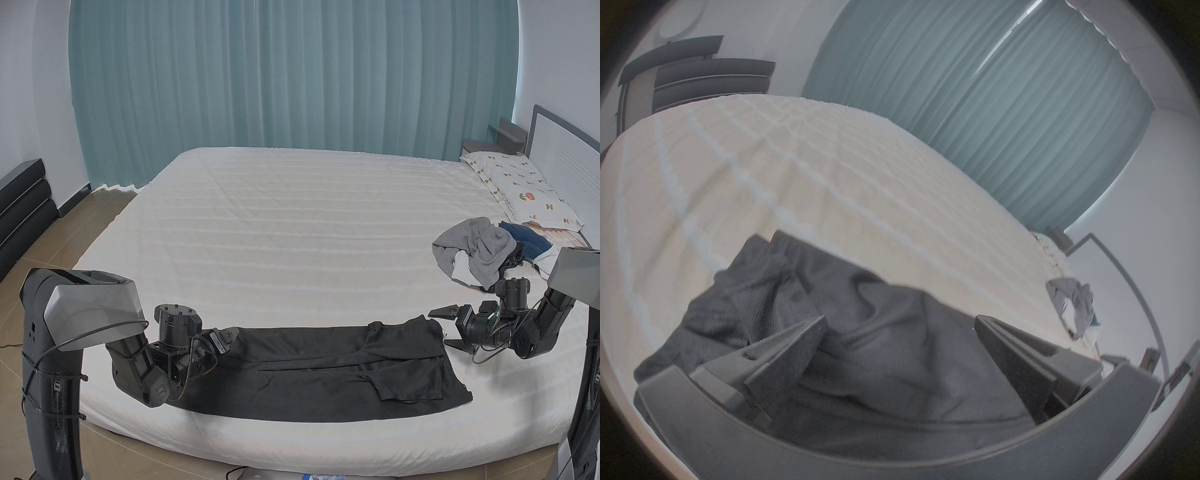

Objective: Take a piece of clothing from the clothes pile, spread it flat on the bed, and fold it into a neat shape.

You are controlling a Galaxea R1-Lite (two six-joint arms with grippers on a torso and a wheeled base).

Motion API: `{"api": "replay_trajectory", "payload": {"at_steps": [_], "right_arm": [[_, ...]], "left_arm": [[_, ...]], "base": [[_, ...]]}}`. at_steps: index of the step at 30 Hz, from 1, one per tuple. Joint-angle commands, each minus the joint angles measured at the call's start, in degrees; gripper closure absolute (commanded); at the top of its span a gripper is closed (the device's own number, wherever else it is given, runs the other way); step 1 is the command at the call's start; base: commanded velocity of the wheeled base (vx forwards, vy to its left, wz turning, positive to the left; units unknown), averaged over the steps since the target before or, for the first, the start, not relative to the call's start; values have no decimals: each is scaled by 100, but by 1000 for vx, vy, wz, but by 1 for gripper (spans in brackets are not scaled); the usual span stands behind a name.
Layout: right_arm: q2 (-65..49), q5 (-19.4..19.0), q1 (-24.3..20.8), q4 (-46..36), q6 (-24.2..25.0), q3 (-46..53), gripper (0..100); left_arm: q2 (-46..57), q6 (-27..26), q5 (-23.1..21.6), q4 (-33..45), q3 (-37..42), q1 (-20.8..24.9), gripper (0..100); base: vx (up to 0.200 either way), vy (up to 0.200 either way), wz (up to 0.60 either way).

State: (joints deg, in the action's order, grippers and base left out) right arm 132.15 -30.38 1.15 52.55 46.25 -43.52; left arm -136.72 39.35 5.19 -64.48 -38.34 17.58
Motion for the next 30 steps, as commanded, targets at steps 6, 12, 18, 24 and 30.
{"api": "replay_trajectory", "payload": {"at_steps": [6, 12, 18, 24, 30], "right_arm": [[13, -3, 0, 0, -2, 1, 0], [22, -3, 0, 9, -2, -7, 0], [22, -3, 0, 9, -11, 1, 0], [31, 6, -9, 9, -20, -7, 0], [31, 14, -9, 9, -28, 1, 0]], "left_arm": [[207, -270, 43, -83, 564, 35, 0], [427, -279, 78, -118, 793, 26, 0], [1121, -235, 78, -30, 749, -114, 0], [1130, -270, 70, 260, 310, -466, 0], [778, -279, 34, 770, -429, -782, 0]], "base": [[0, 0, 0], [0, 0, 0], [0, 0, 0], [0, 0, 0], [0, 0, 0]]}}
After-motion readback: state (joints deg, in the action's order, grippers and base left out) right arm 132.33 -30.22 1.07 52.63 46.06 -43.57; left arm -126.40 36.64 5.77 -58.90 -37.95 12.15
